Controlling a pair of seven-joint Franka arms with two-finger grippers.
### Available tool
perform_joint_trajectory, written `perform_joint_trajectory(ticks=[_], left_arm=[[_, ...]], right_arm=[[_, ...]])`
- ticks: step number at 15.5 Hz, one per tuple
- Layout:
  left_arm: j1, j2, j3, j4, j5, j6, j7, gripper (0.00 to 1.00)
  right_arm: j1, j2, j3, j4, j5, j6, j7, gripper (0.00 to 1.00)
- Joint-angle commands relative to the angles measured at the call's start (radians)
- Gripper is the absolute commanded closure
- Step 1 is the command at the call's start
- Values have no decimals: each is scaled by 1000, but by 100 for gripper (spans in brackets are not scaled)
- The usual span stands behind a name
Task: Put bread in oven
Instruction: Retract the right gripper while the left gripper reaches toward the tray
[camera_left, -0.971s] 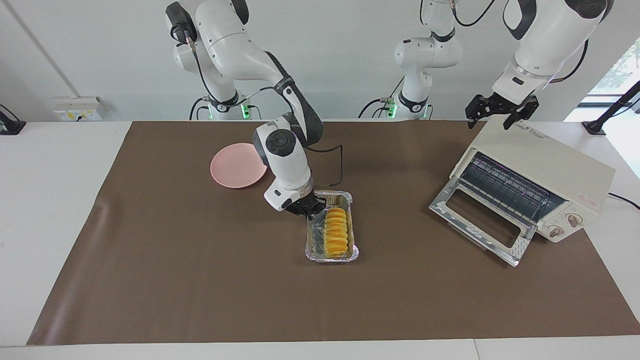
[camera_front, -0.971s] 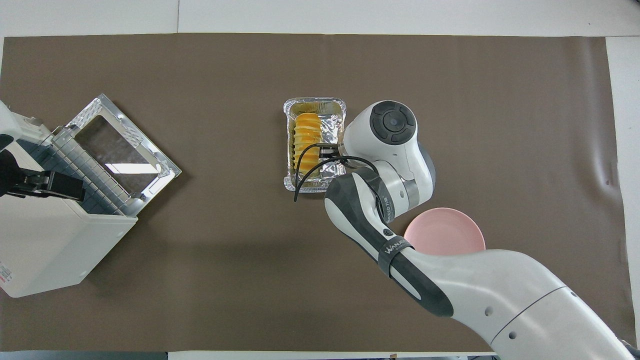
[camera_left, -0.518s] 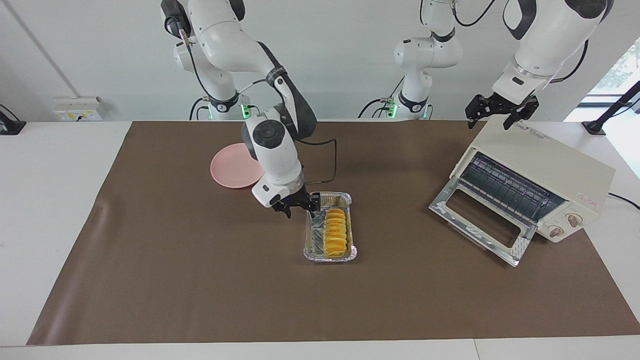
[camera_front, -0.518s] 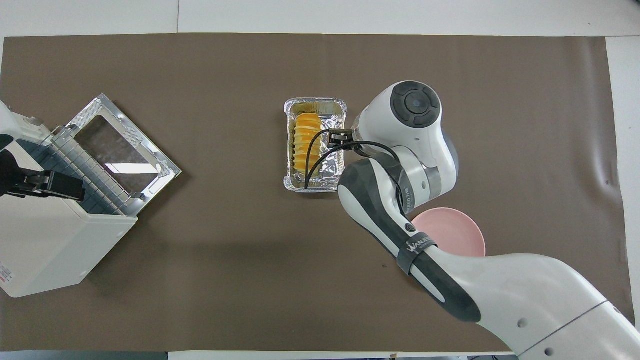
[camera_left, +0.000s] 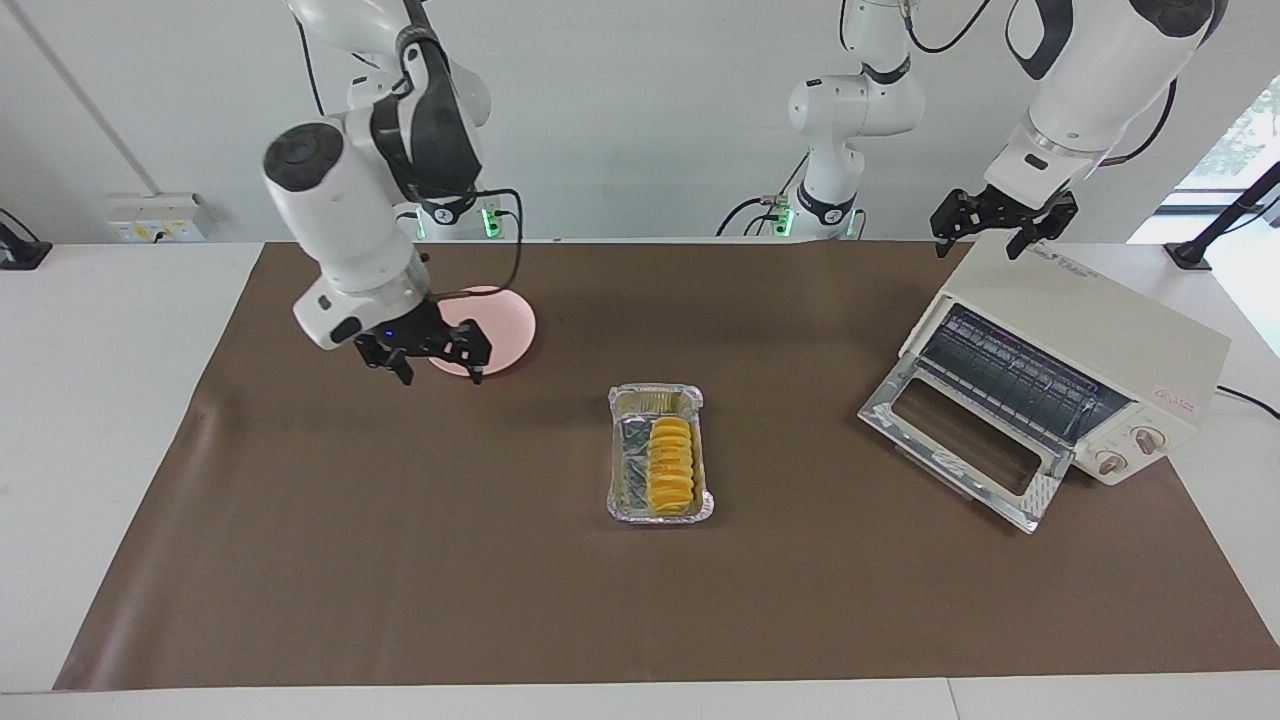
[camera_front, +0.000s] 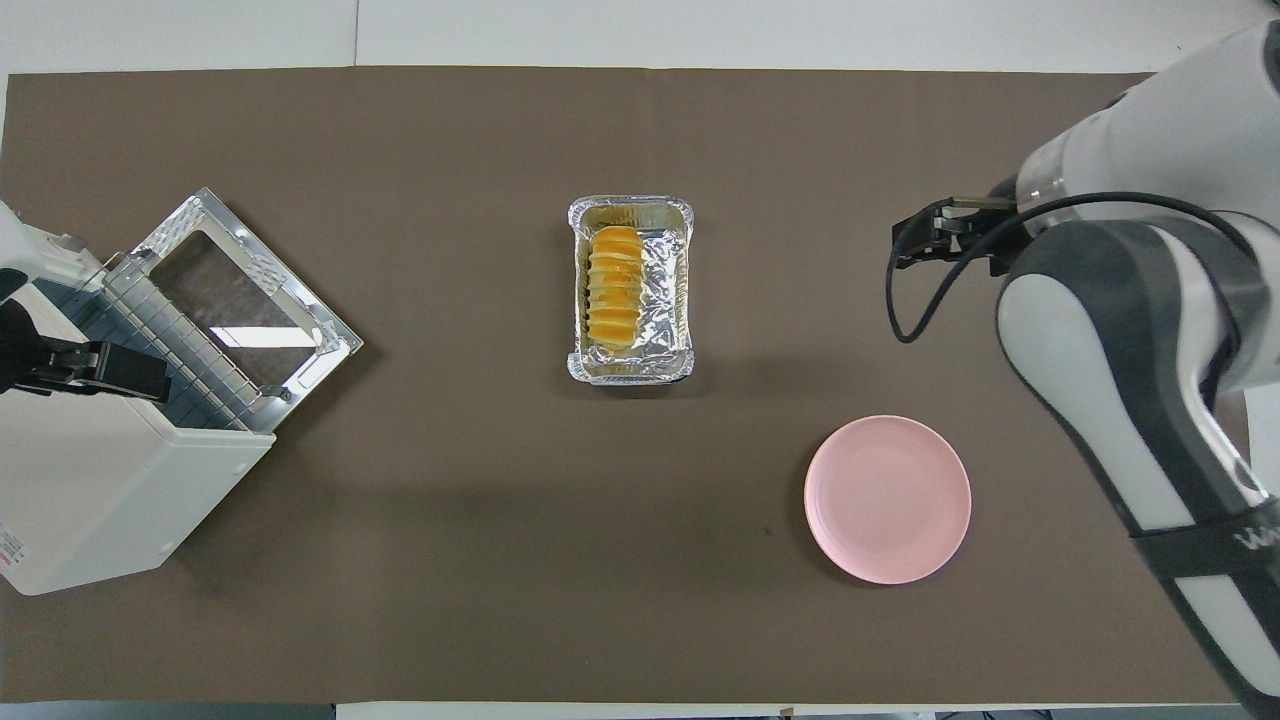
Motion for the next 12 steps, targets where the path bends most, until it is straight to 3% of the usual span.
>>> perform_joint_trajectory(ticks=[1,4,6,10,12], left_arm=[[-8,-10,-11,-2,7,-1,-14,0],[-30,-2,-14,7,-67,11,-47,0],[-49,42,-19,91,-93,-5,-57,0],[-165,270,-28,369,-96,-116,-178,0],[-250,382,-30,467,-95,-98,-294,0]], right_arm=[[-81,-78,15,-26,-43,-58,-76,0],[-107,-129,15,-23,-118,-140,-168,0],[-112,-141,15,-13,-135,-168,-179,0],[-145,-155,17,-27,-134,-220,-179,0],[-145,-156,17,-30,-134,-234,-177,0]])
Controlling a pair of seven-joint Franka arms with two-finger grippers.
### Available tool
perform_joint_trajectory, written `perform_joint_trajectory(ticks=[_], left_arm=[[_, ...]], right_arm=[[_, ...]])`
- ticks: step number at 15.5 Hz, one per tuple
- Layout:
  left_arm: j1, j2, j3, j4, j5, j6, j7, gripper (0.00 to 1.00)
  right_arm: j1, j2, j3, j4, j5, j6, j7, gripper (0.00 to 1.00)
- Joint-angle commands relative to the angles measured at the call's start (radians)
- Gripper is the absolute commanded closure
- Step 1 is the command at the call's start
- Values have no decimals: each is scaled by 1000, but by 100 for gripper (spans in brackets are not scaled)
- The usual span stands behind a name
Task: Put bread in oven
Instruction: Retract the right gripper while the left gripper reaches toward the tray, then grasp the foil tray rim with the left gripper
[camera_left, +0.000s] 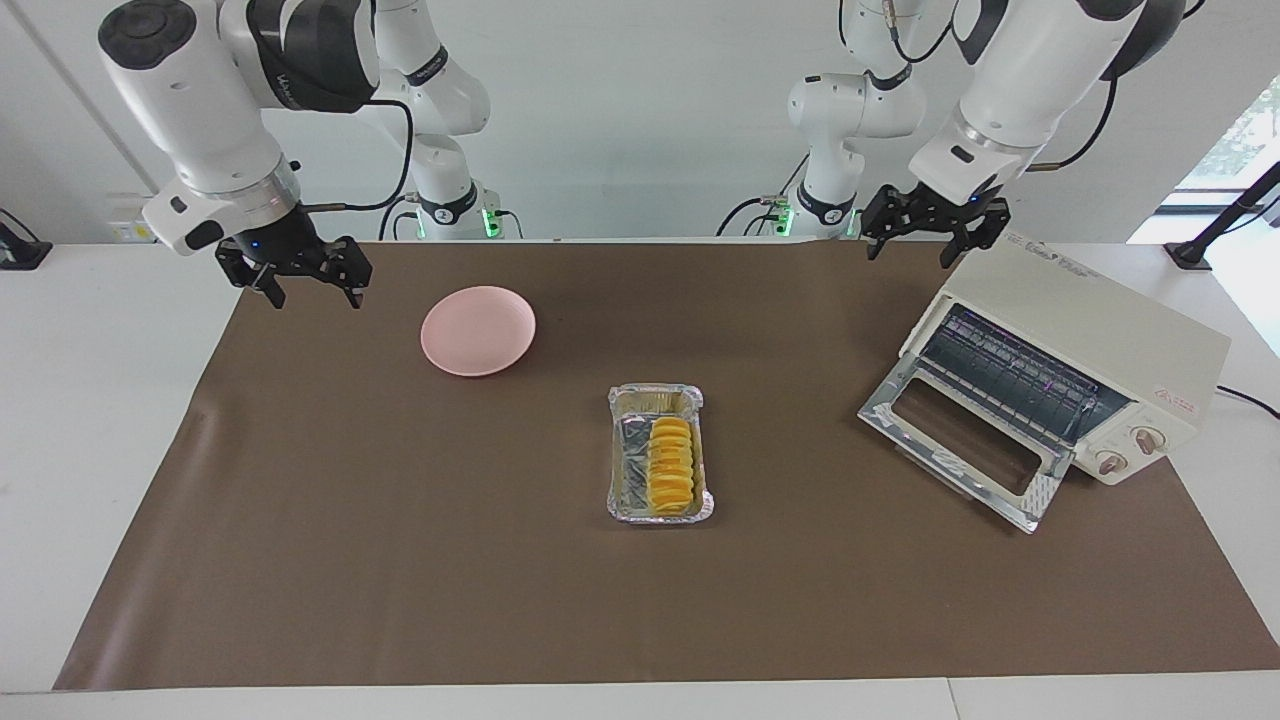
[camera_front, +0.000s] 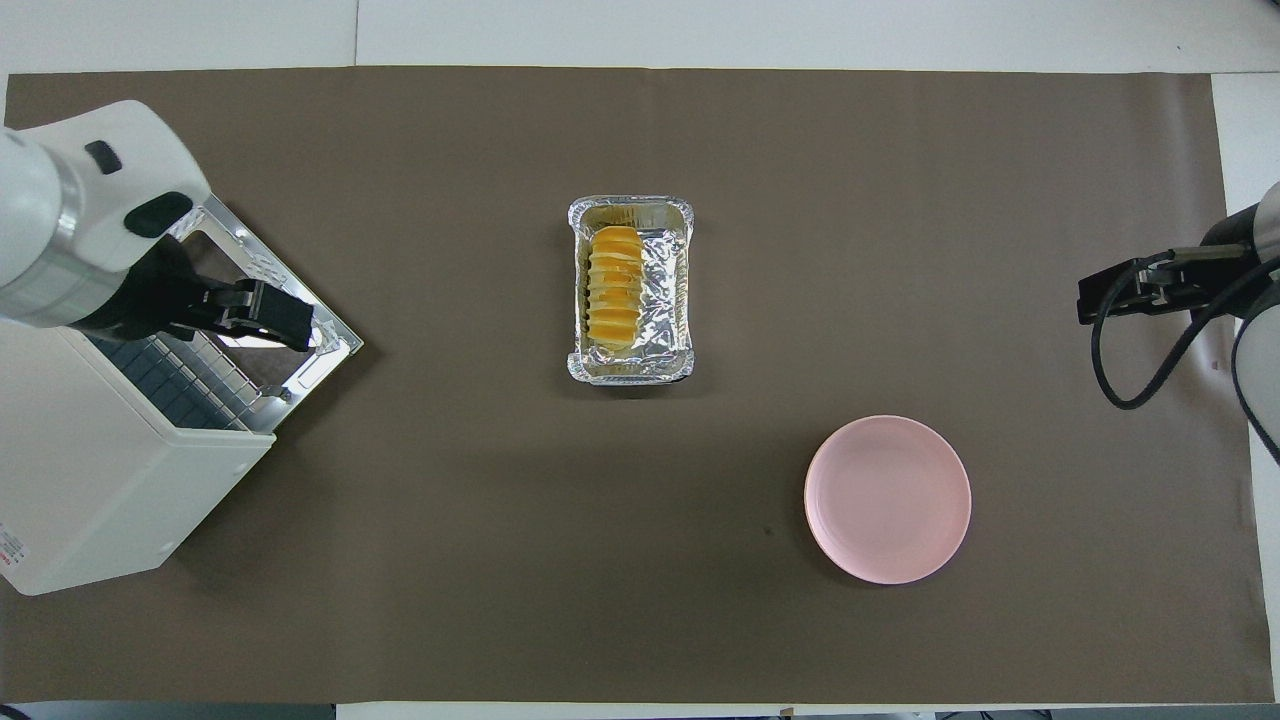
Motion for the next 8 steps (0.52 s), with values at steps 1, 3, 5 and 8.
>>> perform_joint_trajectory(ticks=[1,3,5,8], left_arm=[[-107,239,13,254,-9,-40,-177,0],[-166,346,13,337,-6,-8,-279,0],[-236,363,18,337,8,46,-307,0],[-278,433,19,346,15,131,-414,0]], right_arm=[[-18,-21,16,-24,-18,-12,-22,0],[-23,-21,16,-24,-18,-12,-22,0],[-23,-21,16,-24,-18,-12,-22,0],[-21,-21,17,-23,-18,-12,-22,0]])
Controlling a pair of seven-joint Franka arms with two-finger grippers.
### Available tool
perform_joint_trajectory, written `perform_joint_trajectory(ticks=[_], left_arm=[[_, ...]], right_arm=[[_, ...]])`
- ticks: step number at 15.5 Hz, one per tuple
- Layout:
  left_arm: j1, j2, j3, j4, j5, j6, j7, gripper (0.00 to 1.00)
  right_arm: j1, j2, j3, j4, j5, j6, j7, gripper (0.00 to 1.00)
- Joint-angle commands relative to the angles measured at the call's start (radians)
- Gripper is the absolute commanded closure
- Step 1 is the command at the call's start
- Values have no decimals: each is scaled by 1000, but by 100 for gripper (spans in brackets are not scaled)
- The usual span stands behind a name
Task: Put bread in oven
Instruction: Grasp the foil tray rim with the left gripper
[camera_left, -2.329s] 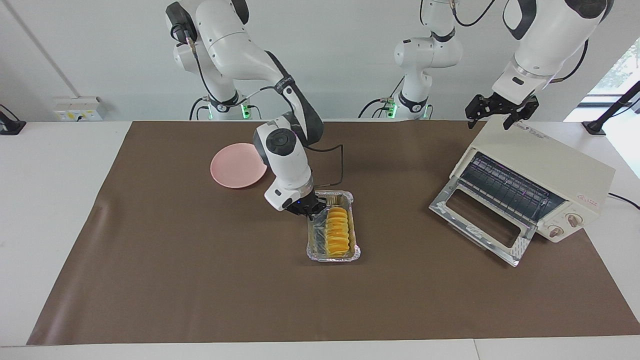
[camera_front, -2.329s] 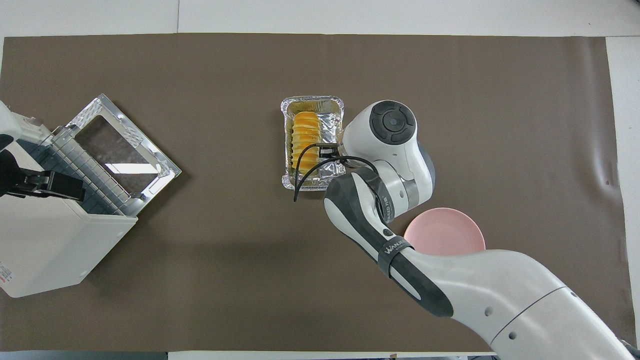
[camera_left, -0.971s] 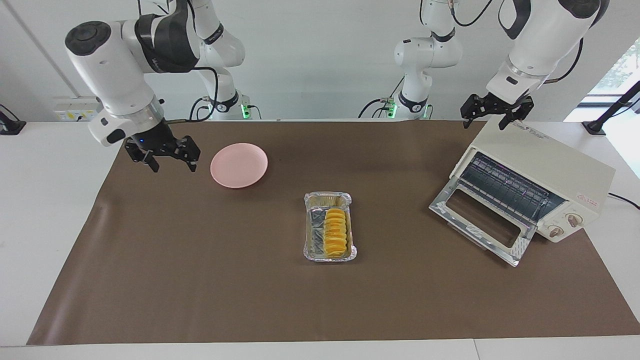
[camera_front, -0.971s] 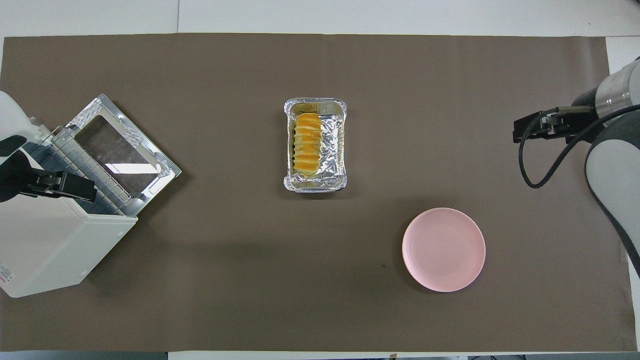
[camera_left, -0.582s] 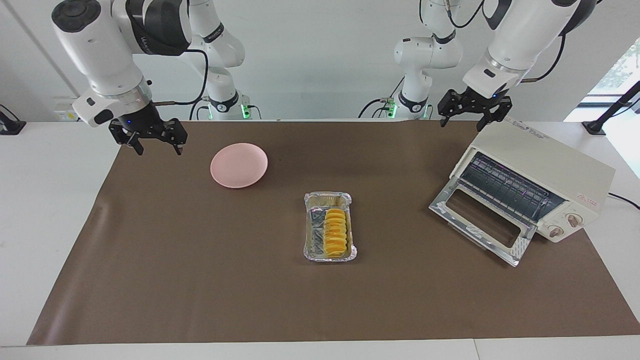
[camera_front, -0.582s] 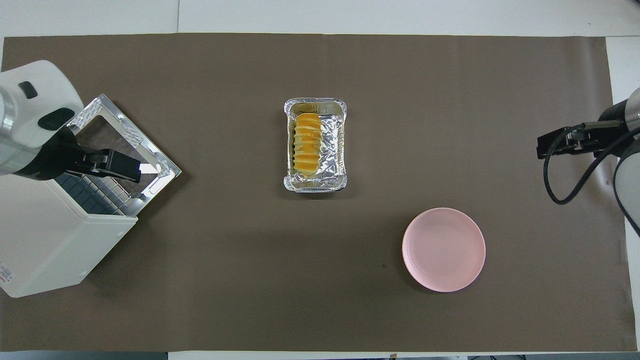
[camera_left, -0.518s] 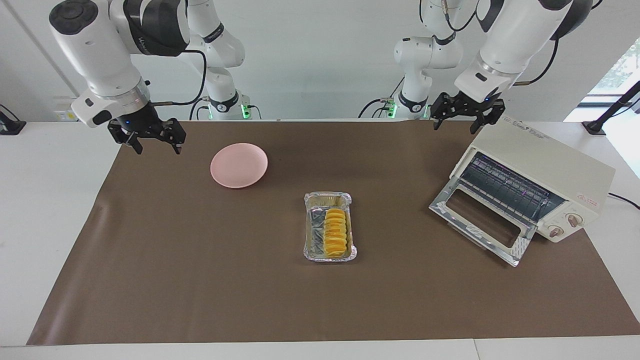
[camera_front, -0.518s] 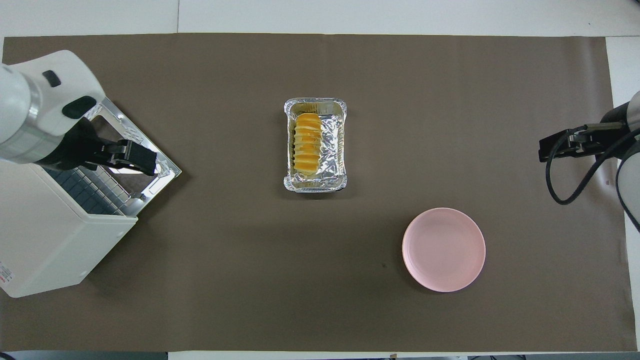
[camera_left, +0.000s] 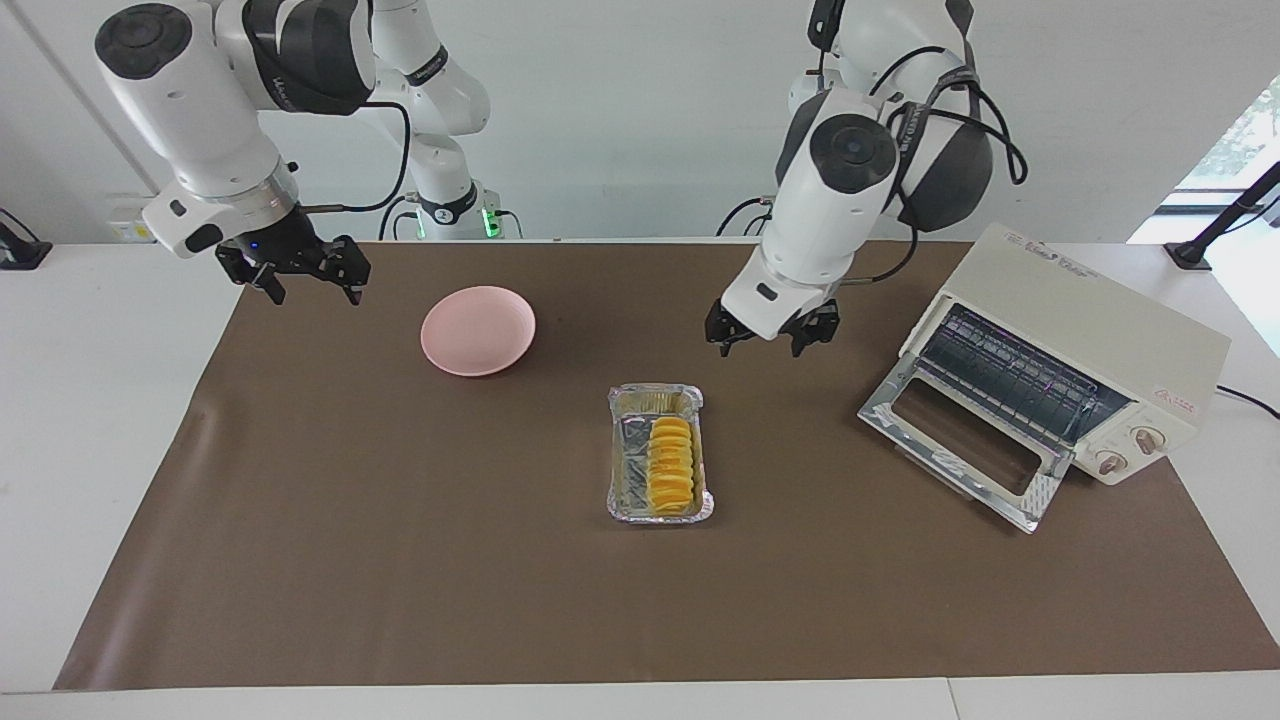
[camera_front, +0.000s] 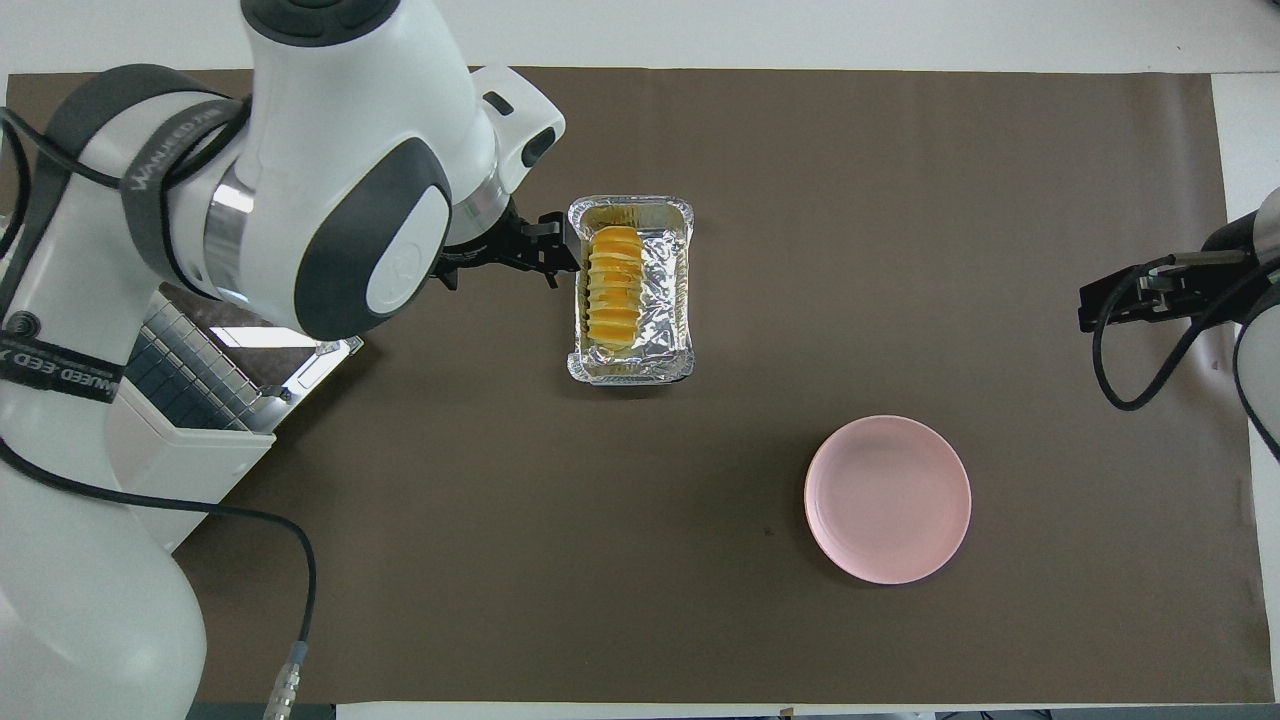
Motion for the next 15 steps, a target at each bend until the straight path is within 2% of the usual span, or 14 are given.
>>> perform_joint_trajectory(ticks=[1,2,4,5,8,11,15], left_arm=[[-52,63,19,49,12,64,-88,0],[-60,87,20,58,14,76,-100,0],[-135,179,42,158,26,87,-123,0],[-223,277,115,181,24,151,-180,0],[-258,302,141,172,23,252,-203,0],[-282,359,144,175,24,274,-252,0],[-301,370,143,175,28,276,-254,0]], right_arm=[[-19,-21,16,-20,-18,-5,-22,0],[-19,-21,16,-20,-18,-5,-22,0],[-19,-21,16,-20,-18,-5,-22,0],[-19,-21,16,-20,-18,-5,-22,0],[-19,-21,16,-20,-18,-5,-22,0],[-19,-21,16,-20,-18,-5,-22,0],[-19,-21,16,-20,-18,-5,-22,0]])
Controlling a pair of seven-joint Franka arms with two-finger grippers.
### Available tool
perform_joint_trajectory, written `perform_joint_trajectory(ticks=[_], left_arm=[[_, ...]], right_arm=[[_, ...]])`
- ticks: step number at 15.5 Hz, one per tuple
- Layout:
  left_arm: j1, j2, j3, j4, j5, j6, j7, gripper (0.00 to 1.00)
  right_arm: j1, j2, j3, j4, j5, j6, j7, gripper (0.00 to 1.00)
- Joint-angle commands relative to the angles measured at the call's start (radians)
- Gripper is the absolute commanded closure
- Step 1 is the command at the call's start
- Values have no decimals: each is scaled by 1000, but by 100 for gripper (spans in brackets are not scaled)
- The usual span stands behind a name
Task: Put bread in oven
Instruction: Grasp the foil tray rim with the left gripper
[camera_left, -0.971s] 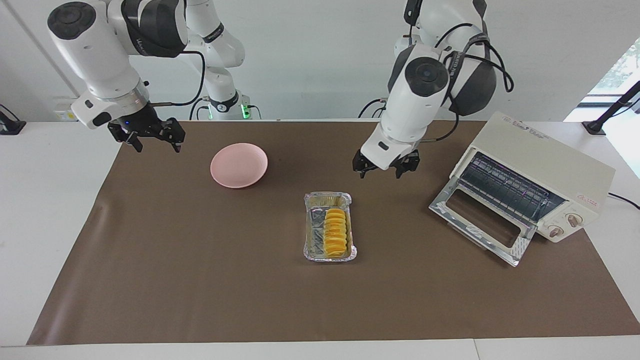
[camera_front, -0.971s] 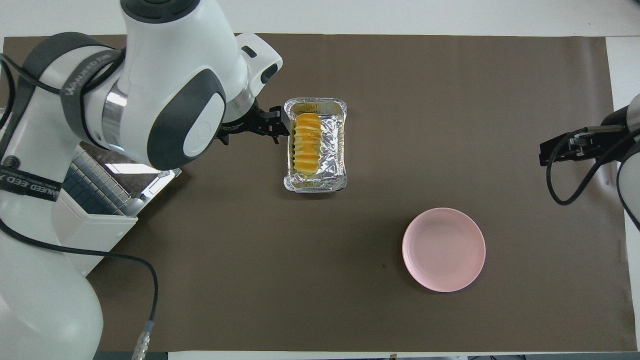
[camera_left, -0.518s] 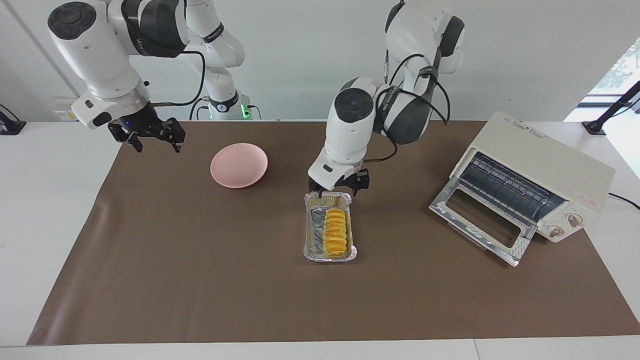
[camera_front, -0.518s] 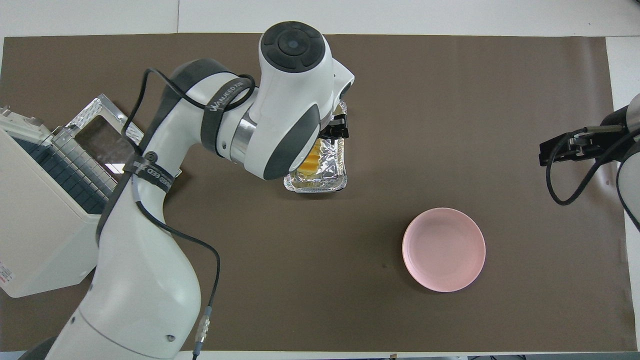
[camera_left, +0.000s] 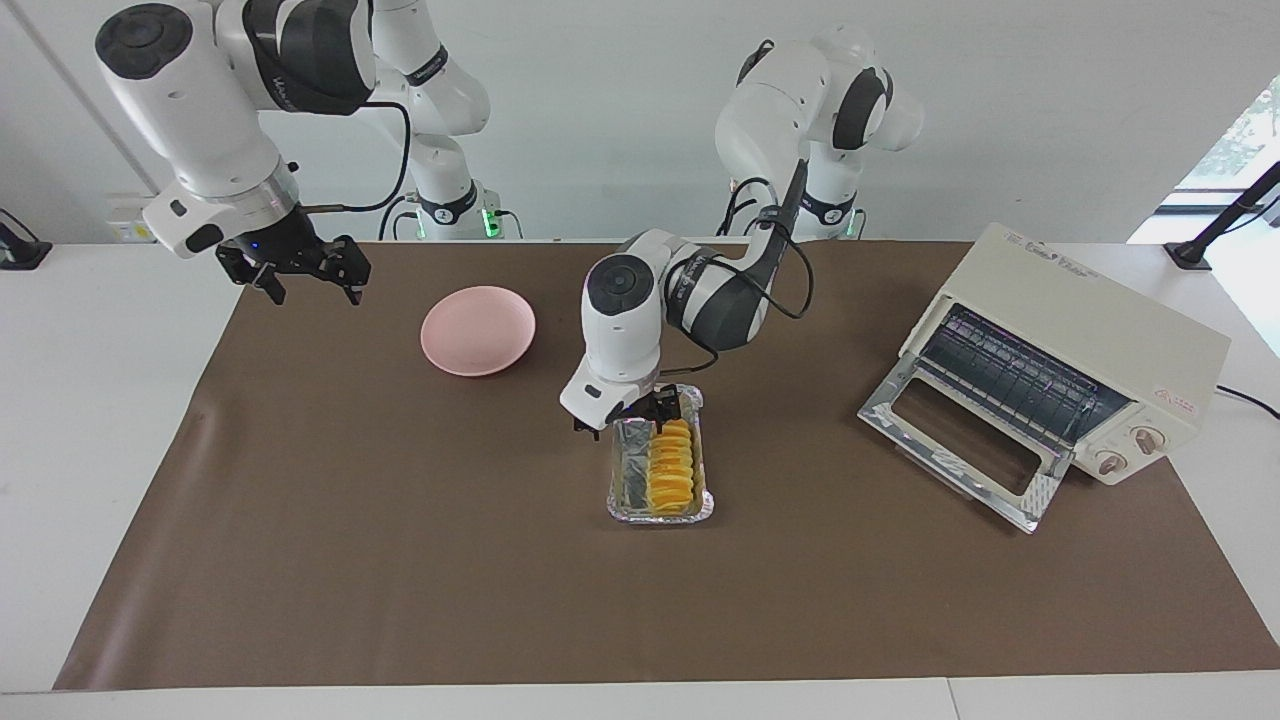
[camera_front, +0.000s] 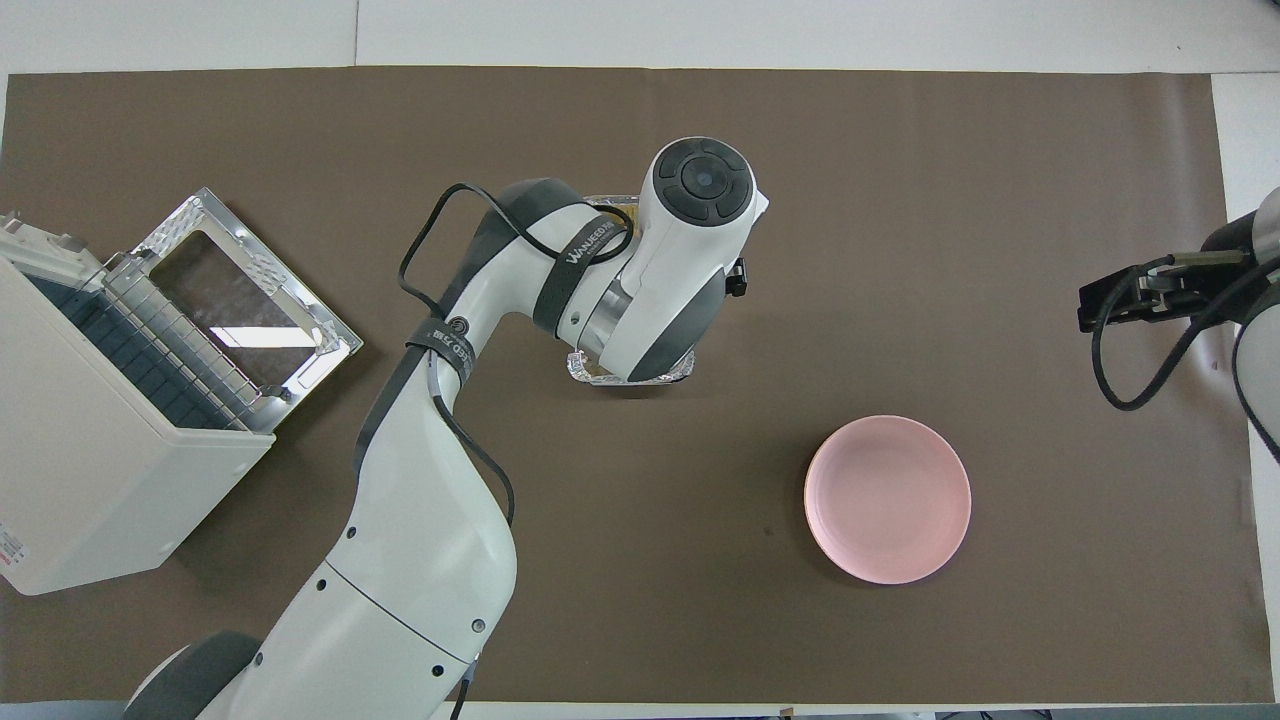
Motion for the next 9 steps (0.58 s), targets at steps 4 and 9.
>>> perform_joint_trajectory(ticks=[4,9], left_arm=[[-18,29,17,39,19,19,-56,4],[-20,42,17,27,16,72,-106,14]], right_arm=[[-19,-21,16,-20,-18,-5,-22,0],[-19,-21,16,-20,-18,-5,-22,0]])
